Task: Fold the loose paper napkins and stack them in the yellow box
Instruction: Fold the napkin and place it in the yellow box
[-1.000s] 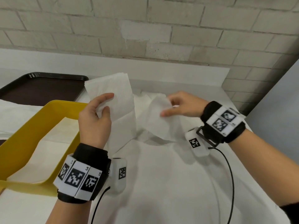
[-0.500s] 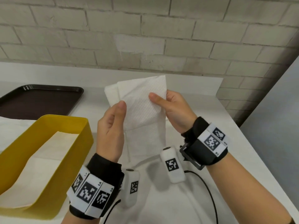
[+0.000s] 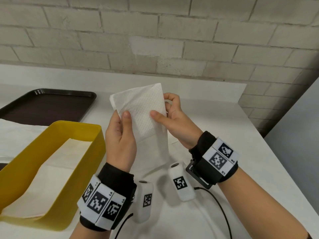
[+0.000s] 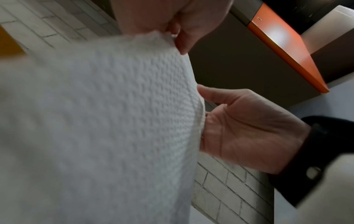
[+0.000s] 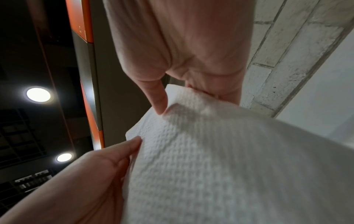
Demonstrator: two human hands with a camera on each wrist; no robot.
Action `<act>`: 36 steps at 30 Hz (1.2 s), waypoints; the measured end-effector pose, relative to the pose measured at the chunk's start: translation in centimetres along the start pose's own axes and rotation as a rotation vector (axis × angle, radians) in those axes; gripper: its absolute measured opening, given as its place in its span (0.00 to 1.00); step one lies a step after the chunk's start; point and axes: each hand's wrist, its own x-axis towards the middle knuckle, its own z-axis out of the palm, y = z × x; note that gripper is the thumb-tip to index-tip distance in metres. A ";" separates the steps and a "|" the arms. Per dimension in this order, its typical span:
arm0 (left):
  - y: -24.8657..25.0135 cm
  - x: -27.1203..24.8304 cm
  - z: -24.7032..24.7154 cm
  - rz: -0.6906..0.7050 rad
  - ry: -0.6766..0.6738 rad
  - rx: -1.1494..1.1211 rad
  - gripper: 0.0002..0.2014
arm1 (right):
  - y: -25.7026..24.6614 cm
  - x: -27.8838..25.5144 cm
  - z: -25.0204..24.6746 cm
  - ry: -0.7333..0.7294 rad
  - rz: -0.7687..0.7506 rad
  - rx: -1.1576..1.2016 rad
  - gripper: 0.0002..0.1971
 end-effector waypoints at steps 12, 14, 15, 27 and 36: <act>-1.7 0.1 -2.5 0.078 -0.081 0.310 0.19 | 1.6 1.4 -1.0 0.011 0.071 -0.275 0.15; -1.5 0.2 -3.3 0.034 -0.036 0.317 0.17 | 2.8 2.7 -2.9 0.066 0.180 -0.487 0.11; -1.4 0.2 -3.6 0.020 -0.012 0.327 0.17 | 3.7 3.3 -3.7 0.067 0.241 -0.626 0.09; -0.8 -0.7 -4.5 -0.042 0.031 0.347 0.18 | 7.7 6.3 -3.4 -0.067 0.630 -1.346 0.38; -1.0 -1.1 -5.0 -0.075 0.022 0.354 0.17 | 8.1 7.0 -3.2 0.116 0.577 -1.169 0.31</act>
